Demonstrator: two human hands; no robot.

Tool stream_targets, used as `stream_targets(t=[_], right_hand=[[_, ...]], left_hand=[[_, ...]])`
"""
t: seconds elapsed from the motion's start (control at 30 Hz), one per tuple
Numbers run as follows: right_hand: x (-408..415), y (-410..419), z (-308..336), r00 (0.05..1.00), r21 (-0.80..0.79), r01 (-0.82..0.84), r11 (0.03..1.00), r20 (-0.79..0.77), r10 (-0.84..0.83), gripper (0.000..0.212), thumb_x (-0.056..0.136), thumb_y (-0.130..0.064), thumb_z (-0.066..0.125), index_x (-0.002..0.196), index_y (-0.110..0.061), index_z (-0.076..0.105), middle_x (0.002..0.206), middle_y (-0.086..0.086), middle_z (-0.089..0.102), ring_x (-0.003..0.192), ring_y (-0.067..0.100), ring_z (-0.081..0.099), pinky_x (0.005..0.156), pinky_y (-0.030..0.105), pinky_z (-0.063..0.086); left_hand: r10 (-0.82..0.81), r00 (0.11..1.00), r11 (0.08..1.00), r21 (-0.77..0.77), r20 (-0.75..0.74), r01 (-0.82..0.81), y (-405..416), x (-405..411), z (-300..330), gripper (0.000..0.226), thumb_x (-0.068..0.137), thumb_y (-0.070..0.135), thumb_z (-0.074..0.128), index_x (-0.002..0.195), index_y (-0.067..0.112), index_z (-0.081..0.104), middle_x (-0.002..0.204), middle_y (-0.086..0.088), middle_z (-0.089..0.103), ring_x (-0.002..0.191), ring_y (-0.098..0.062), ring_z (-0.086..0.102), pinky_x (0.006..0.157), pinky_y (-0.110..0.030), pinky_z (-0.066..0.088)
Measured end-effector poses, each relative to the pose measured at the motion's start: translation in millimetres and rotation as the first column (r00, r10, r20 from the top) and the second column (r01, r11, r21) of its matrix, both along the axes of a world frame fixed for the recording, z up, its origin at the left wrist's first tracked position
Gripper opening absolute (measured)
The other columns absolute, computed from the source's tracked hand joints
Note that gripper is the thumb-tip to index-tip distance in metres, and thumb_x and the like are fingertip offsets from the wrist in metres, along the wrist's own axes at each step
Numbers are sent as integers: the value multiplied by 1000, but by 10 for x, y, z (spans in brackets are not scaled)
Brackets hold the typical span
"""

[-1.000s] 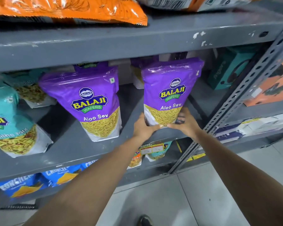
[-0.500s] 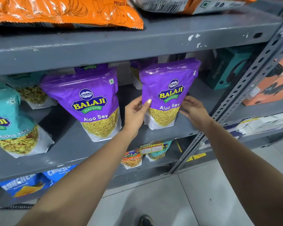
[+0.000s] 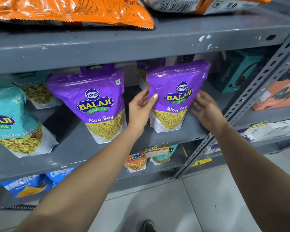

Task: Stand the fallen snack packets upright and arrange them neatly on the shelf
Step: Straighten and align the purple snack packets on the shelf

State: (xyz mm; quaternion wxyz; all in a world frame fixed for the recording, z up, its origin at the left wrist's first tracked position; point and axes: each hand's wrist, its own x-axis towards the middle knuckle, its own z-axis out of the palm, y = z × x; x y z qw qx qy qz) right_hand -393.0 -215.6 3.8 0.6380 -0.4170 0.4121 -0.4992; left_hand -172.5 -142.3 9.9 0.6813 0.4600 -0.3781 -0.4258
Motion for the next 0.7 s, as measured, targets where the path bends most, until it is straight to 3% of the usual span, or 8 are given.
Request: stream_targets(t=[0.1, 0.2, 0.37, 0.47, 0.5, 0.6, 0.7], right_hand=[[-14, -71, 213, 990, -23, -14, 1000, 139, 17, 10, 85, -27, 62, 96, -27, 62, 99, -7, 71, 96, 15, 65, 93, 41, 47], [7, -119, 313, 990, -57, -12, 998, 143, 20, 6, 93, -21, 56, 89, -26, 58, 92, -8, 72, 86, 13, 65, 87, 39, 47], [36, -88, 294, 983, -42, -9, 999, 186, 16, 6, 93, -23, 54, 88, -26, 56, 90, -10, 73, 87, 12, 66, 87, 39, 47], [32, -74, 309, 984, -50, -4, 999, 177, 12, 3, 87, -25, 60, 86, -27, 59, 91, -9, 72, 89, 14, 65, 85, 38, 47], [28, -79, 314, 984, -51, -2, 999, 175, 11, 4, 88, -25, 59, 85, -28, 60, 93, -8, 71, 90, 14, 64, 83, 37, 48], [18, -89, 309, 982, -57, 4, 998, 187, 6, 11, 96, -23, 52, 88, -28, 58, 97, -7, 69, 90, 15, 64, 81, 36, 49], [9, -91, 277, 982, -57, -16, 998, 189, 26, 6, 95, -25, 54, 97, -28, 59, 100, -7, 70, 94, 15, 65, 88, 39, 48]], left_hand=[[15, 1000, 998, -64, 8, -14, -45, -33, 226, 24, 88, 3, 67, 112, 6, 69, 98, 4, 75, 93, -5, 70, 81, -19, 54], [37, 999, 993, -111, 15, -35, -72, -64, 385, 14, 89, 3, 66, 100, 9, 72, 84, 11, 77, 83, -4, 70, 77, -20, 55], [47, 999, 992, -119, -3, -47, -51, -60, 416, 11, 91, 5, 64, 99, 4, 71, 74, 13, 76, 74, -1, 69, 69, -18, 55], [82, 997, 989, -121, -1, -82, -51, -108, 475, 17, 93, 4, 60, 101, -10, 66, 57, 17, 68, 60, 8, 61, 62, -10, 48], [93, 996, 989, -115, 4, -91, -56, -114, 508, 17, 93, 3, 59, 99, -11, 67, 56, 17, 66, 58, 9, 58, 61, -10, 46], [60, 998, 992, -110, 21, -57, -58, -101, 552, 13, 93, 7, 62, 88, 12, 72, 69, 14, 73, 68, 3, 62, 68, -16, 50], [56, 998, 991, -120, 19, -53, -38, -101, 550, 10, 92, 9, 63, 93, 11, 72, 74, 13, 74, 72, 1, 65, 70, -18, 52]])
